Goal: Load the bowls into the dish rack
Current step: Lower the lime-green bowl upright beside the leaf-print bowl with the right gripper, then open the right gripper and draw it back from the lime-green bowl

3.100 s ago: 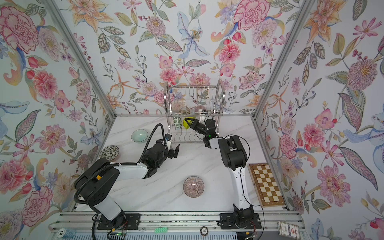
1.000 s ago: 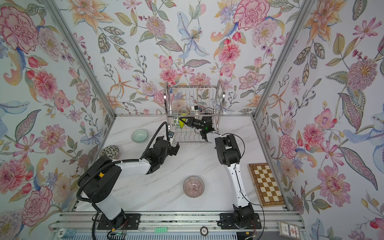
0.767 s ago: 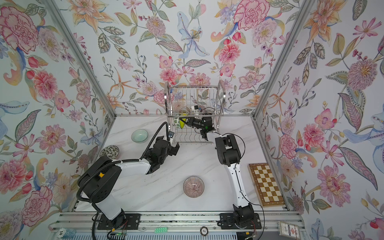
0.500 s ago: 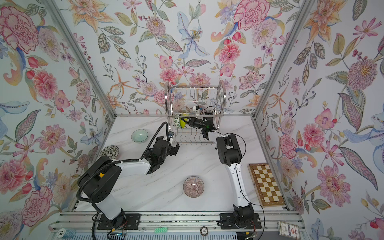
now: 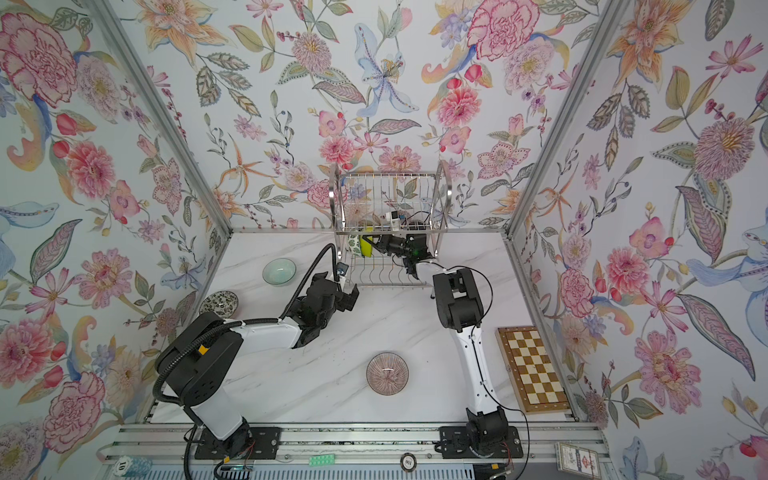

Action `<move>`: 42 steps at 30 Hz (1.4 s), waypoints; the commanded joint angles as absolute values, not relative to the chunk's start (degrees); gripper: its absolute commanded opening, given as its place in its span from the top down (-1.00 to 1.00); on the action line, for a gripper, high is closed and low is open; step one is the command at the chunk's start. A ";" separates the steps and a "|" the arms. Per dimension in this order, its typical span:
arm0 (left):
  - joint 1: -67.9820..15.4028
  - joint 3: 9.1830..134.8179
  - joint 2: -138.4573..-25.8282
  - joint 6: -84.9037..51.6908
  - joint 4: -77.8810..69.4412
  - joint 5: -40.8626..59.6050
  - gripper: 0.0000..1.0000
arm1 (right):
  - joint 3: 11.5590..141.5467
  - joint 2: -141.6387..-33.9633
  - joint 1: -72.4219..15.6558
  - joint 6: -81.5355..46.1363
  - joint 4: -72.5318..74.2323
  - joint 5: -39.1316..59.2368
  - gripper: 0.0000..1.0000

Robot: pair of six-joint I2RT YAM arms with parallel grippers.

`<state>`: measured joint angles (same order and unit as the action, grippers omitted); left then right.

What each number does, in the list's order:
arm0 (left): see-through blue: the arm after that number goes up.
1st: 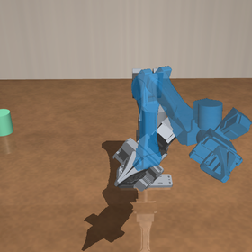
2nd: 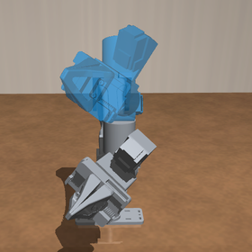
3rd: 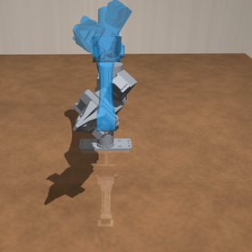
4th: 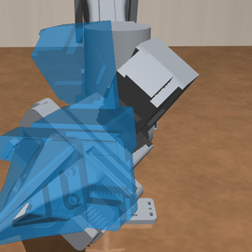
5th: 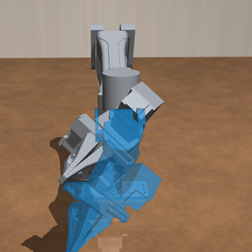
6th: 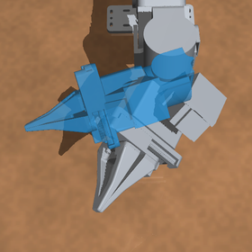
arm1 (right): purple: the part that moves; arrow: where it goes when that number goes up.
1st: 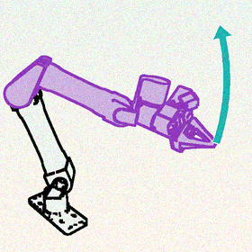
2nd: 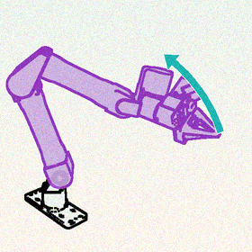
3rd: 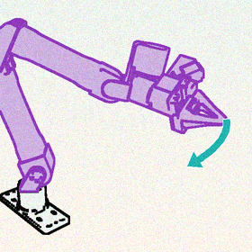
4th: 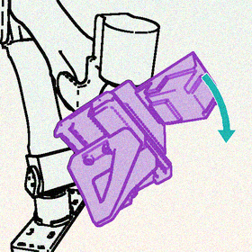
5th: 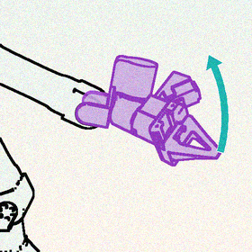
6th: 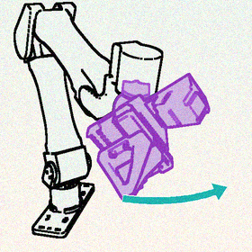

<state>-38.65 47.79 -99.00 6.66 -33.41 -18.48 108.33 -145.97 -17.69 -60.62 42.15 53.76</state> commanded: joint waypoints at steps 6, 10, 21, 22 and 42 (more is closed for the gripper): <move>-39.10 49.13 -97.65 7.60 -32.96 -19.33 -0.98 | 107.59 -145.53 -17.36 -61.63 45.42 53.39 0.58; -39.11 49.15 -97.72 7.65 -32.97 -19.35 -0.98 | 106.30 -144.71 -17.38 -62.49 47.17 53.17 0.50; -39.17 49.13 -97.65 7.91 -32.79 -19.43 -0.98 | 100.22 -140.96 -17.08 -62.18 51.01 52.21 0.26; -39.15 49.20 -97.65 7.91 -32.78 -19.45 -0.98 | 99.43 -140.54 -17.05 -62.20 51.62 52.12 0.24; -39.20 49.14 -97.55 8.53 -32.78 -20.27 -0.98 | 79.17 -129.79 -16.94 -60.35 64.35 46.15 0.09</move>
<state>-38.70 47.79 -99.00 7.73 -33.04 -18.65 80.86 -133.12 -17.41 -61.69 59.55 47.31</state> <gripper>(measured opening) 0.989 0.454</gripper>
